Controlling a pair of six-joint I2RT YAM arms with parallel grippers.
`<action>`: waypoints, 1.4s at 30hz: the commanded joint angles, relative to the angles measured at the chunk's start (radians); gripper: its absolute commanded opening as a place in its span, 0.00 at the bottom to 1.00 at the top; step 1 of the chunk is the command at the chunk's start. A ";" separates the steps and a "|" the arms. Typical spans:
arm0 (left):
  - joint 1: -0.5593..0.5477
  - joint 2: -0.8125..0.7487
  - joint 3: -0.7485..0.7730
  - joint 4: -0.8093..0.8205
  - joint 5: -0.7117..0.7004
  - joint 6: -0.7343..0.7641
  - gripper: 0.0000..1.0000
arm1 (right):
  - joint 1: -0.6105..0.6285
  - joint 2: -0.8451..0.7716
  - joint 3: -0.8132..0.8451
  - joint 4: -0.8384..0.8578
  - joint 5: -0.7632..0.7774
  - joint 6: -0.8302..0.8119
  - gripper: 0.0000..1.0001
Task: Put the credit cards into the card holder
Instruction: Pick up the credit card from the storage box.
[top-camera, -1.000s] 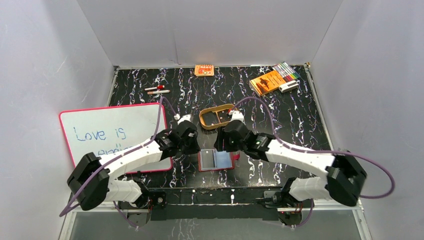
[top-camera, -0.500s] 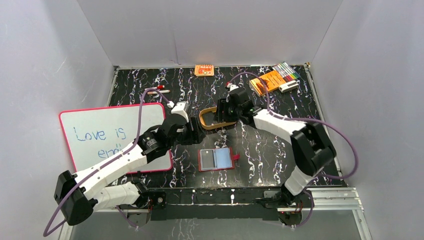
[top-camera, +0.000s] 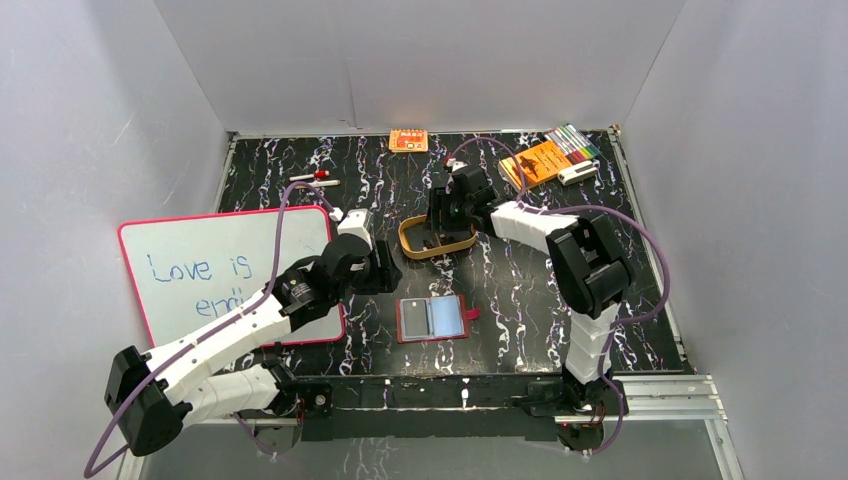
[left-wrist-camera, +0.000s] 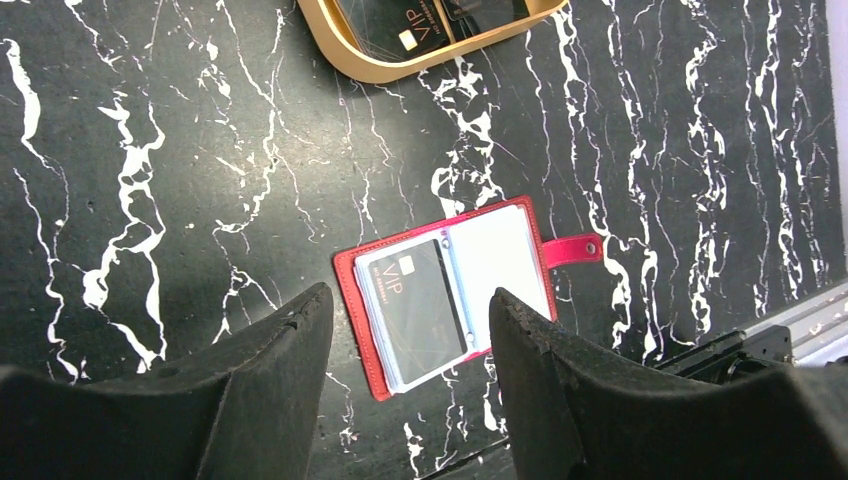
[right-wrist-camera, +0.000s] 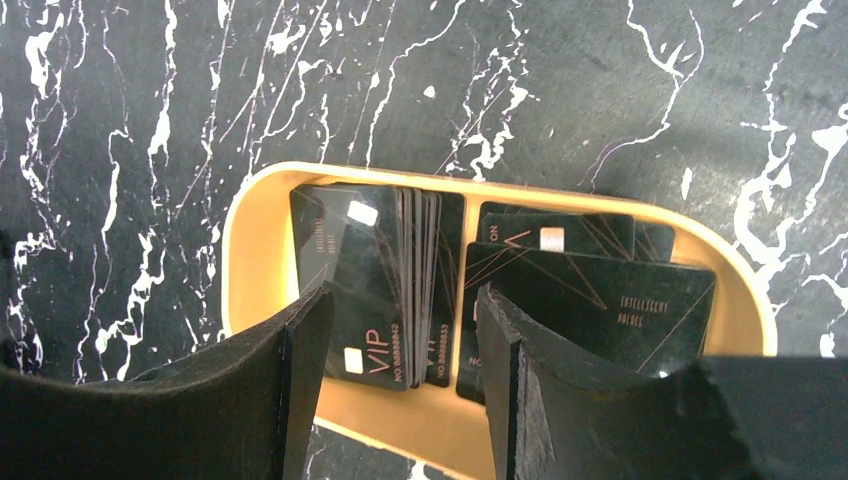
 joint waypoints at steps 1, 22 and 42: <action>-0.006 -0.016 -0.004 0.001 -0.044 0.028 0.57 | -0.015 0.027 0.064 0.058 -0.052 -0.027 0.62; -0.006 0.002 -0.027 0.004 -0.037 0.005 0.57 | -0.015 0.093 0.065 0.061 -0.111 -0.020 0.57; -0.005 0.007 -0.027 0.005 -0.041 0.005 0.57 | -0.008 0.083 0.060 0.069 -0.105 -0.020 0.54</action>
